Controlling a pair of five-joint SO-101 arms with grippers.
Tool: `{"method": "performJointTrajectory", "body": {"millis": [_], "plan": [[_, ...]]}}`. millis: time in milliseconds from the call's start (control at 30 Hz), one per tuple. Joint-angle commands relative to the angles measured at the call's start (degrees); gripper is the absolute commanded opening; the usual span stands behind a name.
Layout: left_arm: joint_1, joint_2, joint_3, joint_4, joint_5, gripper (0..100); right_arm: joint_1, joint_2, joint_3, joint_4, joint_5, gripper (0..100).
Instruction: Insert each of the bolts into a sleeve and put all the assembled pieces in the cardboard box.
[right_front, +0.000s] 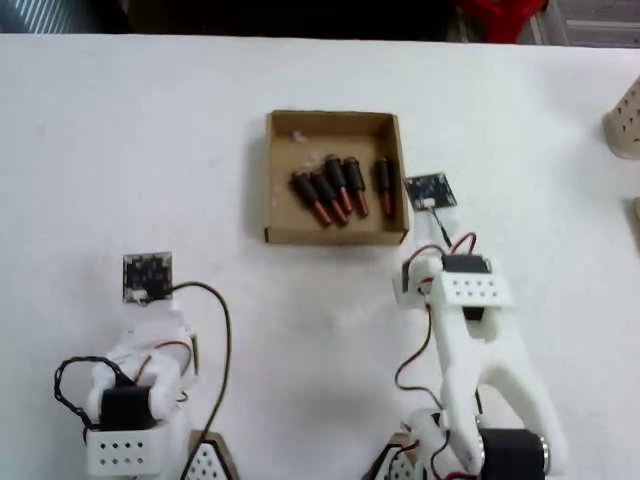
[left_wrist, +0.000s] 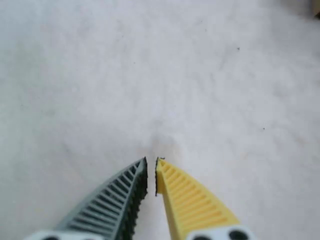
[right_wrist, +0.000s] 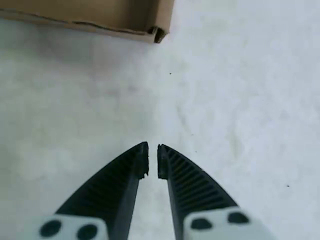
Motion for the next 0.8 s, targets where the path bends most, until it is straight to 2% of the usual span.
{"method": "performJointTrajectory", "body": {"millis": [0, 367, 533, 767], "plan": [[-0.48, -0.57, -0.09, 0.26, -0.44, 7, 0.31, -6.20, 3.34, -3.91, 0.88, 1.5], [-0.48, -0.57, -0.09, 0.26, -0.44, 7, 0.31, -21.14, 17.85, -13.23, 1.23, 1.5], [-0.48, -0.57, -0.09, 0.26, -0.44, 7, 0.31, -26.24, 24.62, -17.63, 9.05, 1.5], [-0.57, -0.57, -0.09, 0.26, -0.35, 7, 0.31, -33.63, 30.86, -20.70, 9.67, 1.5]]}}
